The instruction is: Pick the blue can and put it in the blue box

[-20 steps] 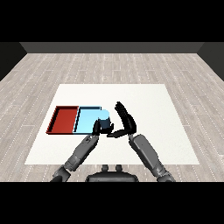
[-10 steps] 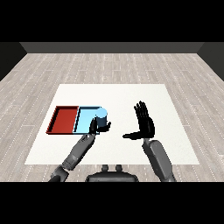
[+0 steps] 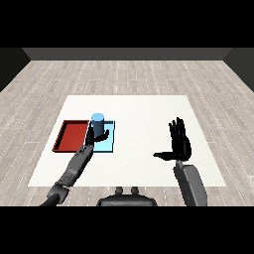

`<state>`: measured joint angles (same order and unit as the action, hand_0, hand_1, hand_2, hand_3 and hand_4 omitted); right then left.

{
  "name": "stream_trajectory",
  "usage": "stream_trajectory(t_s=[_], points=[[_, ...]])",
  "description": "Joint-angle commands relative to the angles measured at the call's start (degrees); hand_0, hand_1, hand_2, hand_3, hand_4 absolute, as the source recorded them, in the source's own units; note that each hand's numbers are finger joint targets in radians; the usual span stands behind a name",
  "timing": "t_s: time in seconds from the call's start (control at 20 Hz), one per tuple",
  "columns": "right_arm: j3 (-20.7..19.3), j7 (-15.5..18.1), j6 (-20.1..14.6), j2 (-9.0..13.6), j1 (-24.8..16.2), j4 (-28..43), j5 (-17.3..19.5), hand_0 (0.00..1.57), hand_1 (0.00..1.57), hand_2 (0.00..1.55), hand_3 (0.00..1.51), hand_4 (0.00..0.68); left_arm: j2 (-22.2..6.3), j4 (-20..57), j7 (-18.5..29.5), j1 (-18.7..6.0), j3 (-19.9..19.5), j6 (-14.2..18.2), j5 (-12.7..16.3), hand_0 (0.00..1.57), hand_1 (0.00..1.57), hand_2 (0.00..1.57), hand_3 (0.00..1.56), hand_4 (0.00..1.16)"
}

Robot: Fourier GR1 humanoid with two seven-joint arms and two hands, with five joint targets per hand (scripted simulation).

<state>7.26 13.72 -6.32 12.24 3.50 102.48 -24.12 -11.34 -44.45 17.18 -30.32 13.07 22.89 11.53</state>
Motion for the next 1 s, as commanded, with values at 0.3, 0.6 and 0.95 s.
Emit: stream_trajectory(t_s=[0.3, 0.6, 0.95], points=[[-2.07, 0.5, -0.7, -1.54, 1.62, -4.53, 1.48, 0.0, 0.0, 0.0, 0.0, 0.0, -6.82, 24.21, -2.15, -9.7, -6.94, -4.89, -1.57, 1.57, 1.57, 1.57, 1.49, 1.05], [-2.97, 3.2, -0.21, -4.31, 3.62, -11.47, 0.9, 0.0, 0.0, 0.0, 0.0, 0.0, -3.98, 35.47, -6.61, -14.52, -5.35, -0.43, -5.61, 1.55, 1.55, 1.48, 1.38, 0.97], [-5.78, 5.05, 4.14, -2.08, 0.27, -12.31, -0.94, 0.0, 0.0, 0.0, 0.0, 0.0, -0.42, 41.66, -12.23, -16.29, -2.97, -2.16, -9.02, 1.48, 1.48, 1.41, 0.88, 0.87]])
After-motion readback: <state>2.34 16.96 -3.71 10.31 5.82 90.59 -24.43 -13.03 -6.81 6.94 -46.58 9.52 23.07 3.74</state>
